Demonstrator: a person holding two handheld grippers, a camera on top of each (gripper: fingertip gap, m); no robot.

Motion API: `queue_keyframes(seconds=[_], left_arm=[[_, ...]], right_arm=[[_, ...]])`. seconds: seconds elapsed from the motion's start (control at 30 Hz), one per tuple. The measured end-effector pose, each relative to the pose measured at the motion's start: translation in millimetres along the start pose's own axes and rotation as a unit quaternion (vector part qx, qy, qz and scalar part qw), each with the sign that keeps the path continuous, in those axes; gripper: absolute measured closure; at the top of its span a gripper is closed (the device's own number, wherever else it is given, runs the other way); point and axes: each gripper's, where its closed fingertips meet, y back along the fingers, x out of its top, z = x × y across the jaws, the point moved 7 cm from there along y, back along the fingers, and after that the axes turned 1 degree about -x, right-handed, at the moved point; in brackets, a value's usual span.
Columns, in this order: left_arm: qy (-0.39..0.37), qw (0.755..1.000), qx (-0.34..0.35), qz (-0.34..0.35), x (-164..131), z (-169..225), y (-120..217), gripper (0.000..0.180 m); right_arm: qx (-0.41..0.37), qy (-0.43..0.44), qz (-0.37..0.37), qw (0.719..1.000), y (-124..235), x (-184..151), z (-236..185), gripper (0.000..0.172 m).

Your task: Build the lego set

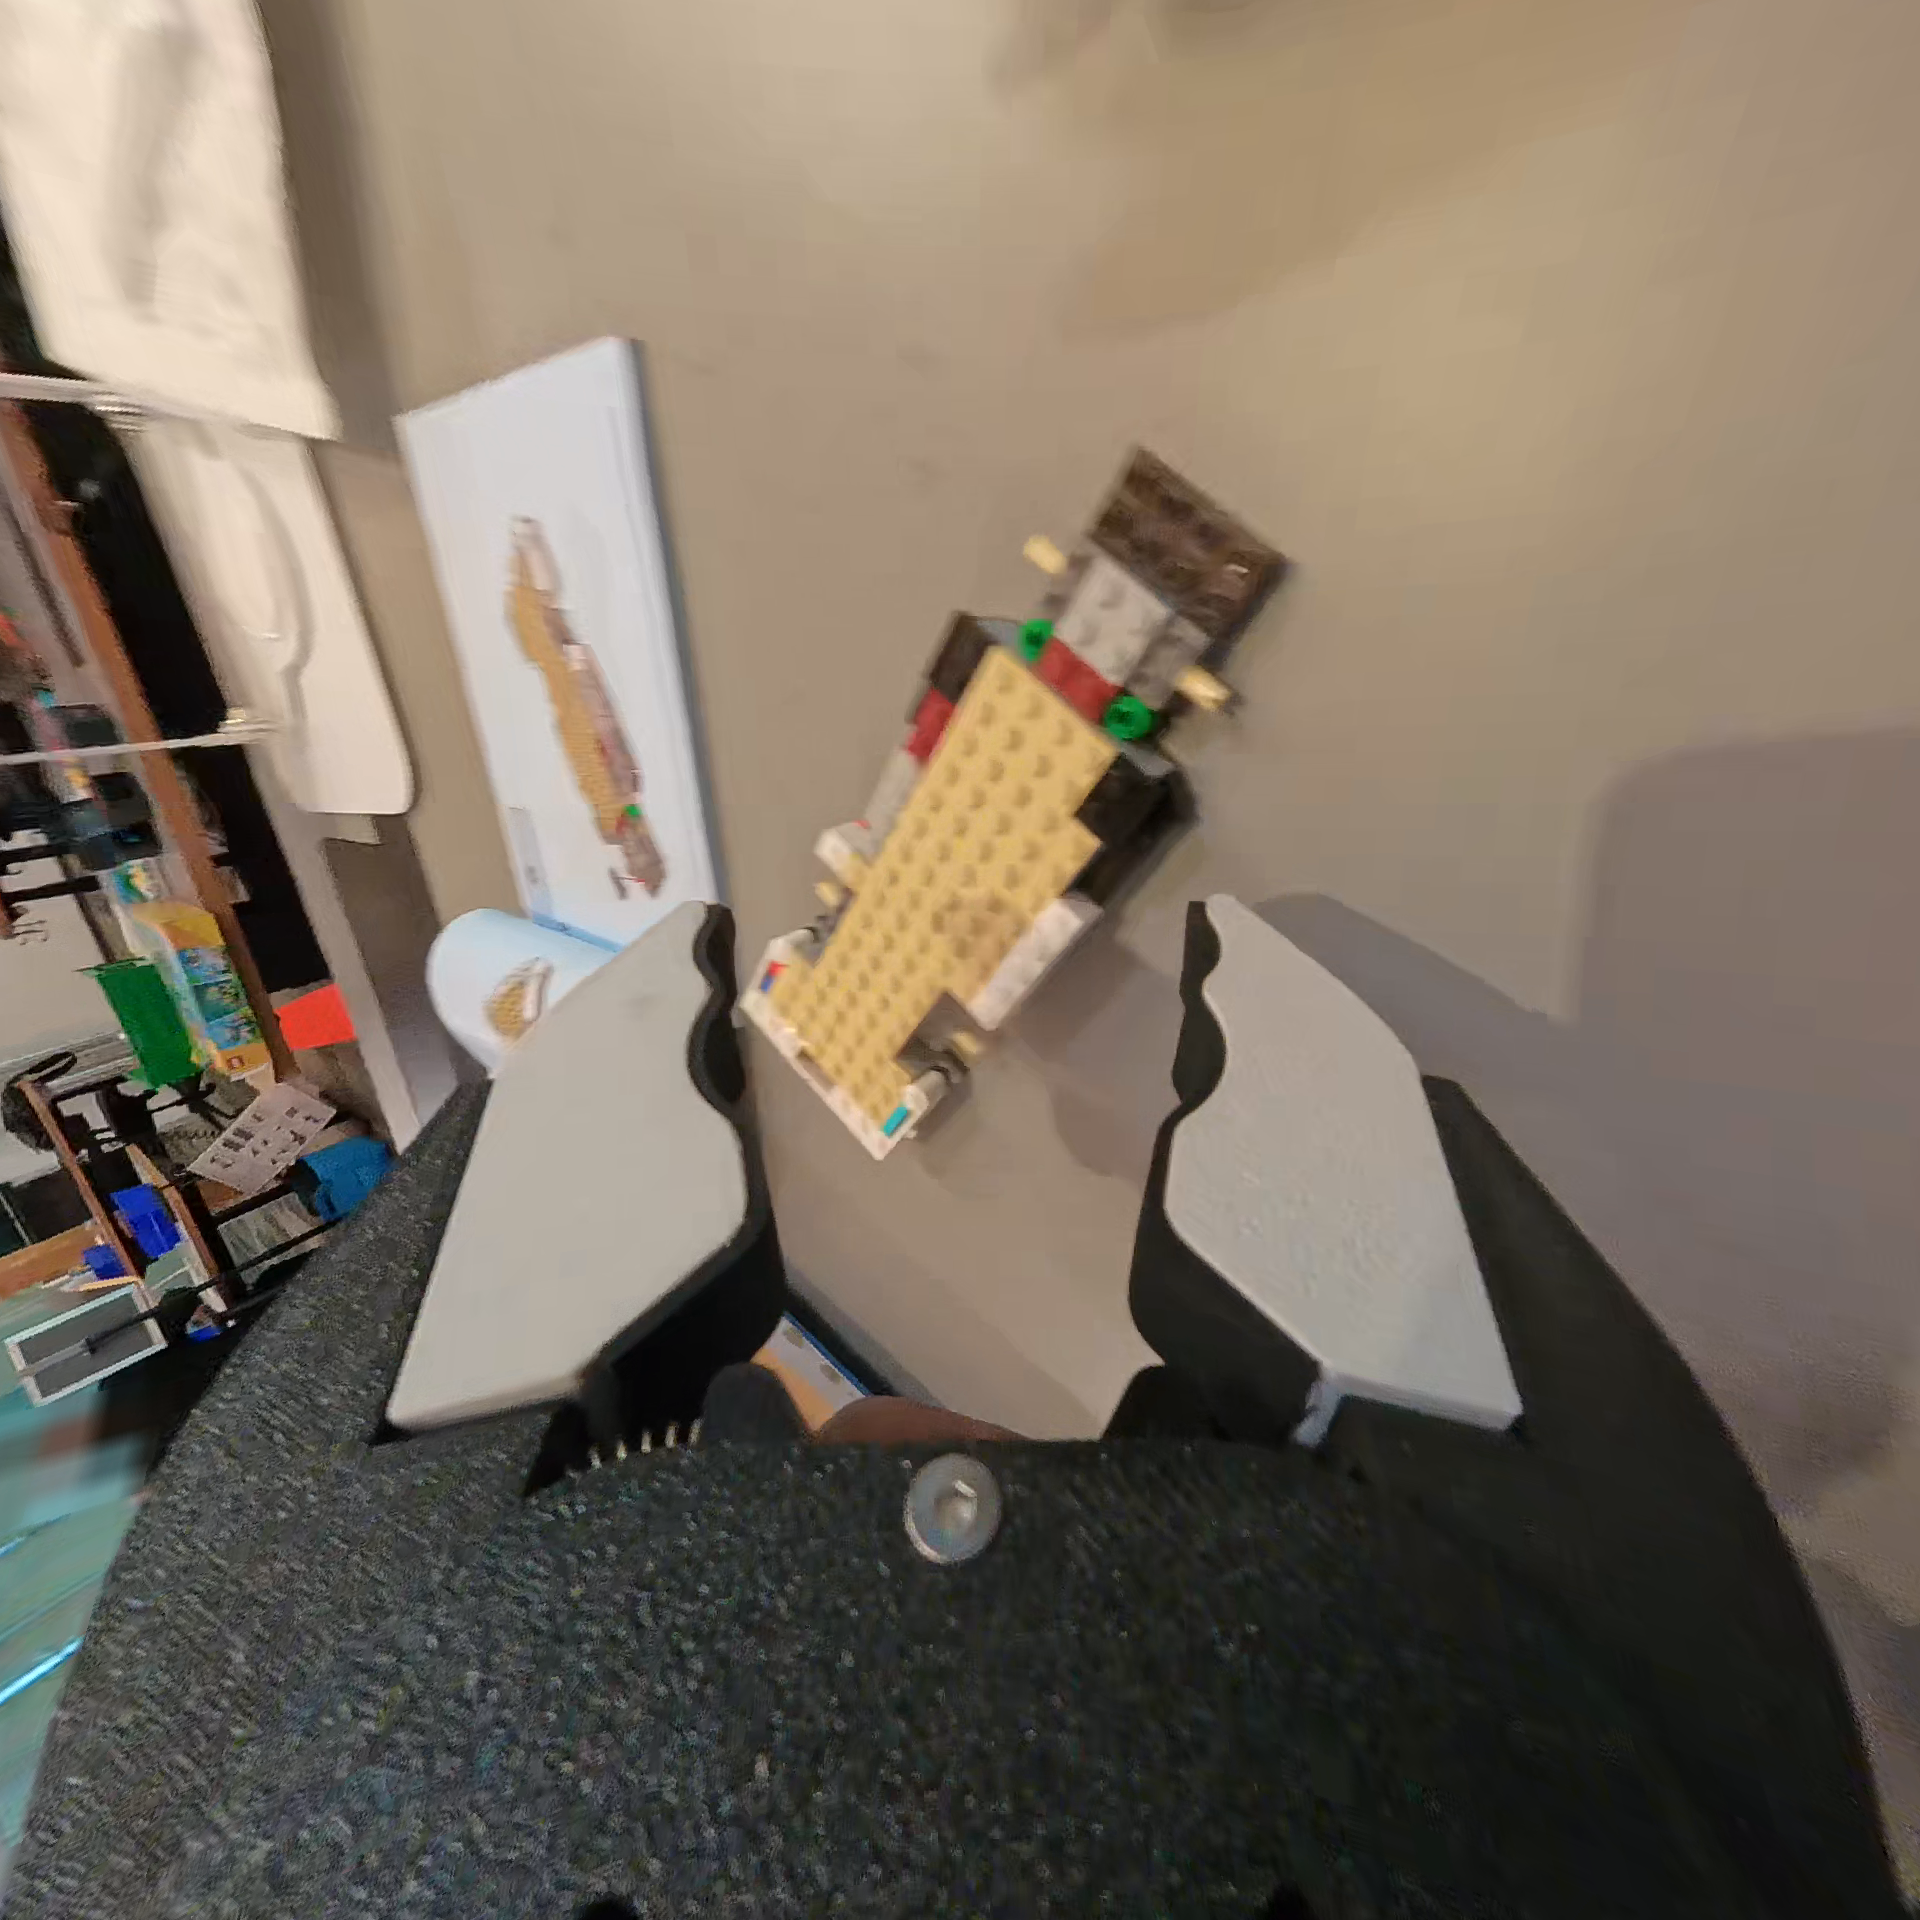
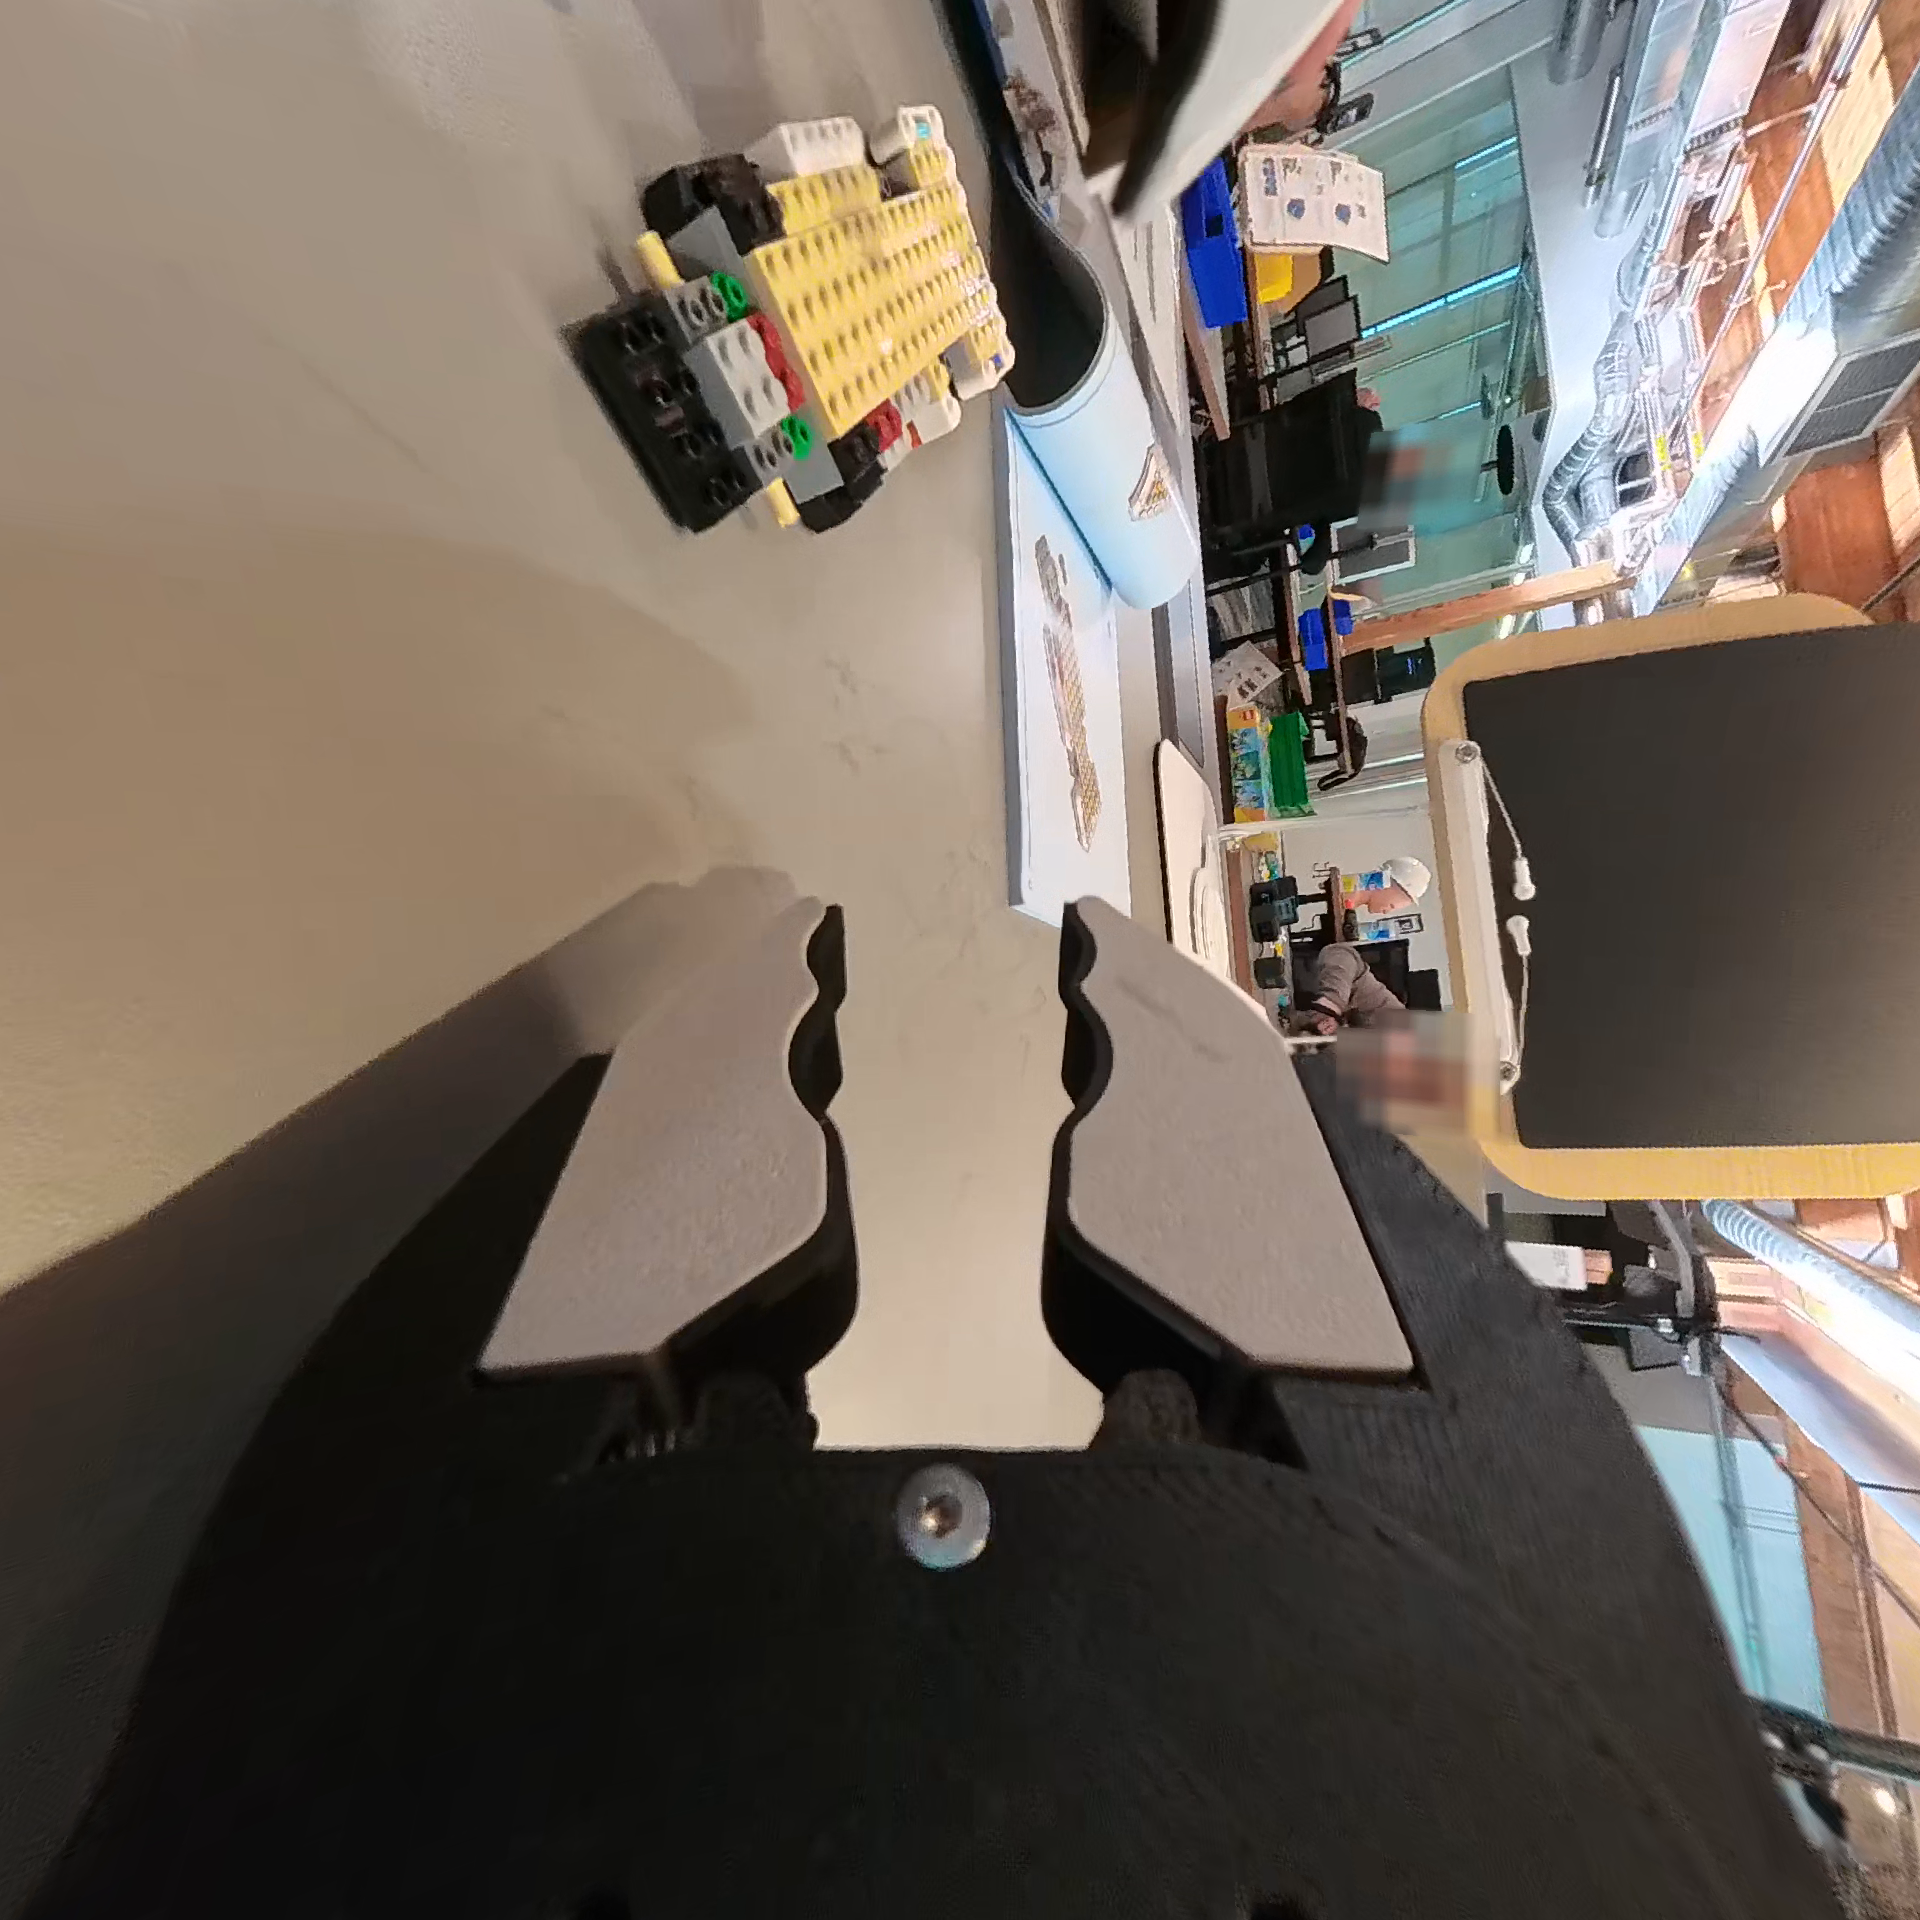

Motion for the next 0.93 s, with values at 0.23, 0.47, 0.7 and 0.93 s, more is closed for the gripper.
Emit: queue_keyframes(seconds=[0.23, 0.47, 0.7, 0.93], left_arm=[[0.141, 0.981, 0.111, 0.067, -21, -71, 2, 0.097], [0.186, 0.974, 0.109, 0.067, -16, -122, -20, 0.098], [0.15, 0.984, 0.011, 0.091, 22, -132, -69, 0.097], [0.121, 0.986, -0.06, 0.099, 33, -119, -103, 0.102]], right_arm=[[0.008, -0.077, 0.002, 0.997, -7, -9, 10, 0.132], [0.022, -0.2, -0.008, 0.98, -34, -32, 37, 0.13], [0.014, -0.274, 0.005, 0.962, -86, -58, 74, 0.128], [0.02, -0.246, -0.007, 0.969, -78, -73, 63, 0.132]])
